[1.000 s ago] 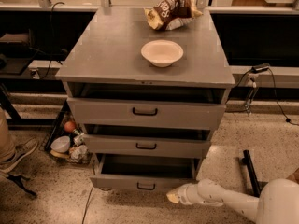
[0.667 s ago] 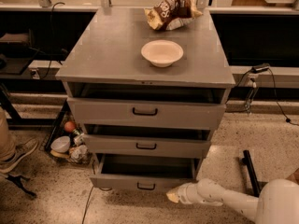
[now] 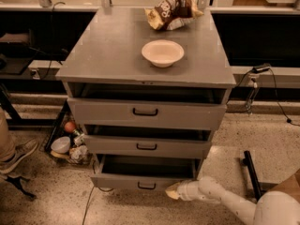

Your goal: Close bottom drawer

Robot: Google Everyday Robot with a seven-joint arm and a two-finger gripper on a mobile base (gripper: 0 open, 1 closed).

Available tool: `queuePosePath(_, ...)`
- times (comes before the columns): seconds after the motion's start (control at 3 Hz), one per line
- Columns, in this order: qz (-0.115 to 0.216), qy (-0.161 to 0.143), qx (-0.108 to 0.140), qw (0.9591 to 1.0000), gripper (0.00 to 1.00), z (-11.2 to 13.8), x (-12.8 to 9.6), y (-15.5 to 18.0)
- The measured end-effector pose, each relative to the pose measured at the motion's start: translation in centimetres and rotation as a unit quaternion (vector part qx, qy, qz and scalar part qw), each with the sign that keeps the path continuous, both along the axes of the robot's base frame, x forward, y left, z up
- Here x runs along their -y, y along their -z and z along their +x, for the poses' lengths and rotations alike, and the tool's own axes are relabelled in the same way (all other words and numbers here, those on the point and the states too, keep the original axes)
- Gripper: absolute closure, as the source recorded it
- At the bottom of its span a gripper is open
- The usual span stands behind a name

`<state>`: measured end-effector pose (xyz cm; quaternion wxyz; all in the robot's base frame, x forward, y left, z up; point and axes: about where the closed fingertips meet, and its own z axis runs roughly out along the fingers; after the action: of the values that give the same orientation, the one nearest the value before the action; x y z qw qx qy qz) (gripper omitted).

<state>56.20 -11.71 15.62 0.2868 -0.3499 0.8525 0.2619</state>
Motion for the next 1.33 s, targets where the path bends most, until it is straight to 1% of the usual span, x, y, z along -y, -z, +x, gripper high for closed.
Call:
queuePosePath(0.33,0.001,-0.007,0.009,0.9999,1.00,0.5,0.0,-0.1)
queuePosePath(0.67,-0.012,-0.031,0.073,0.9968,1.00,5.0,1.4,-1.9)
queuePosePath(1.0,-0.012,-0.031,0.073,0.9968,1.00,4.8,1.4,-1.9)
queuePosePath(1.33,-0.021,-0.040,0.117,0.9921,1.00,7.3,2.2,-3.7)
